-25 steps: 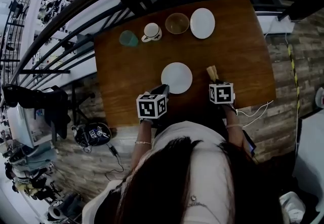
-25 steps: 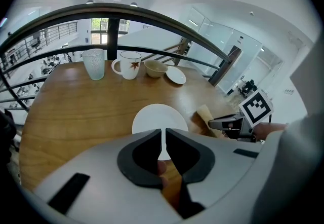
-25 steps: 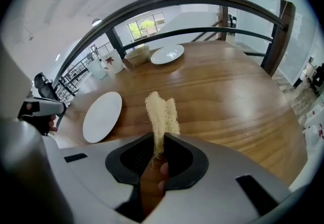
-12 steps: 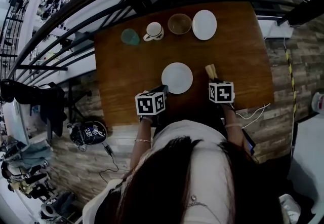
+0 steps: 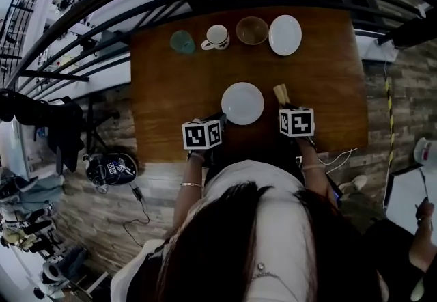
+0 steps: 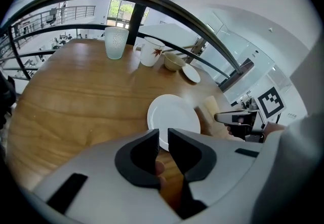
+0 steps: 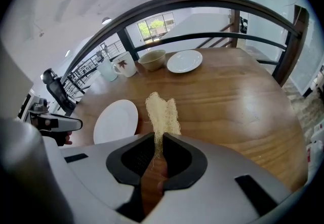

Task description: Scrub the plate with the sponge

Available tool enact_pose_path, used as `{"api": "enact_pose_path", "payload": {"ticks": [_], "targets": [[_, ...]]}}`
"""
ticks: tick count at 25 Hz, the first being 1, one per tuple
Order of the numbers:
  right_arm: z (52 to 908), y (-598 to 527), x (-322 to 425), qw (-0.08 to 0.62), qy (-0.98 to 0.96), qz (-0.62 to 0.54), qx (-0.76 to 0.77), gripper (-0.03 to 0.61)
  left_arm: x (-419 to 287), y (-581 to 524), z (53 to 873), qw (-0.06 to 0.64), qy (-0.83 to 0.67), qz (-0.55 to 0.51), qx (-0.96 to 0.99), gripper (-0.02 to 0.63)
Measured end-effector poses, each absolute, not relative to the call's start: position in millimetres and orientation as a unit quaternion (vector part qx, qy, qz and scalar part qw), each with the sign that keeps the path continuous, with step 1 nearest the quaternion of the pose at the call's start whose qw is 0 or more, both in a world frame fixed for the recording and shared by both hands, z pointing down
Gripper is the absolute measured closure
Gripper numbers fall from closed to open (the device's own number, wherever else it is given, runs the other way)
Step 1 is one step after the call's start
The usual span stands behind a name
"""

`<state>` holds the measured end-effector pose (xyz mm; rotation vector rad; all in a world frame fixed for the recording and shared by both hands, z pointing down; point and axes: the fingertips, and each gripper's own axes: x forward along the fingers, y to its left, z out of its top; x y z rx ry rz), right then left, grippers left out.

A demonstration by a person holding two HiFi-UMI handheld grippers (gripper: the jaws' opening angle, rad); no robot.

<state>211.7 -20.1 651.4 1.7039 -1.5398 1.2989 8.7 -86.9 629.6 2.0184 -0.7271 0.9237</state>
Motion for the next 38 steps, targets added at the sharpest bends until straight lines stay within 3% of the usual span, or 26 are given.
{"api": "enact_pose_path", "payload": {"ticks": [38], "targets": [[652.8, -114.4, 124.0, 0.313, -0.647, 0.458, 0.523, 0.506, -12.1, -88.1, 667.0, 0.490, -0.280, 0.360, 0.743, 0.518]]}}
